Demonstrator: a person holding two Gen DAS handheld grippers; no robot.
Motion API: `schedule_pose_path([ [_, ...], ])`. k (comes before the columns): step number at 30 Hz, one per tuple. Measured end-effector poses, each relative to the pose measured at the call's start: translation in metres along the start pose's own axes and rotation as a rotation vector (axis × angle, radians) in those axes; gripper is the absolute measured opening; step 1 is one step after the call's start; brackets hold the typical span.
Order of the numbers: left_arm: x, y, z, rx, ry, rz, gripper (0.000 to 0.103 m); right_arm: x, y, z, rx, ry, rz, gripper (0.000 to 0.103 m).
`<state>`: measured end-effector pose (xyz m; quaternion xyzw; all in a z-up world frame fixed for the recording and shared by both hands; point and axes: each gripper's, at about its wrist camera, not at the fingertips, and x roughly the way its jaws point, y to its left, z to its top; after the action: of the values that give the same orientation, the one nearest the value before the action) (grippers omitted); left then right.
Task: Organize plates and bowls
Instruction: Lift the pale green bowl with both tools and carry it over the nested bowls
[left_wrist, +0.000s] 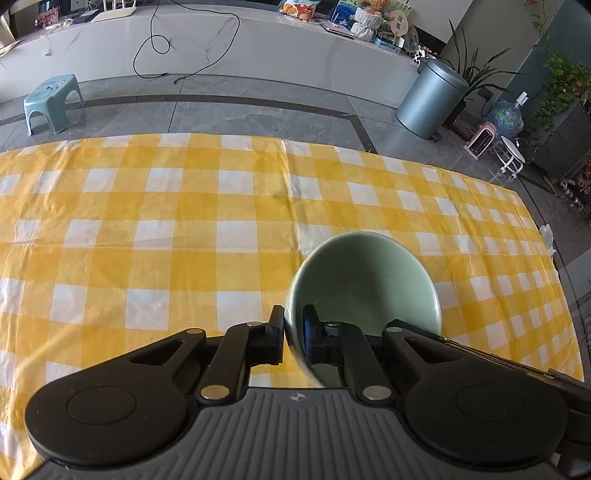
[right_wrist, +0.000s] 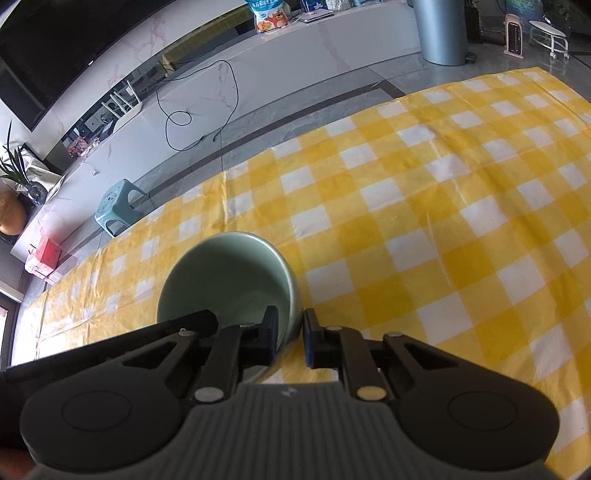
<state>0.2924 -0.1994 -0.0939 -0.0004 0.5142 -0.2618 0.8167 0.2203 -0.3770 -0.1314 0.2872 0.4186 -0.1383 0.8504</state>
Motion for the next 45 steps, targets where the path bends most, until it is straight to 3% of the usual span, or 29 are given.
schedule_pose_path([
  [7, -0.024, 0.000, -0.016, -0.002, 0.022, 0.005, 0.009, -0.019, 0.001, -0.015, 0.002, 0.026, 0.013, 0.009],
  [20, -0.102, -0.007, -0.054, 0.025, 0.032, 0.029, 0.009, -0.094, 0.020, -0.061, -0.041, 0.039, 0.077, 0.009],
  [33, -0.190, -0.014, -0.099, 0.062, -0.038, 0.020, 0.009, -0.182, 0.039, -0.107, -0.117, -0.016, 0.166, 0.008],
  [45, -0.214, -0.019, -0.150, 0.091, 0.045, -0.012, 0.010, -0.225, 0.023, -0.166, -0.126, 0.040, 0.204, 0.008],
])
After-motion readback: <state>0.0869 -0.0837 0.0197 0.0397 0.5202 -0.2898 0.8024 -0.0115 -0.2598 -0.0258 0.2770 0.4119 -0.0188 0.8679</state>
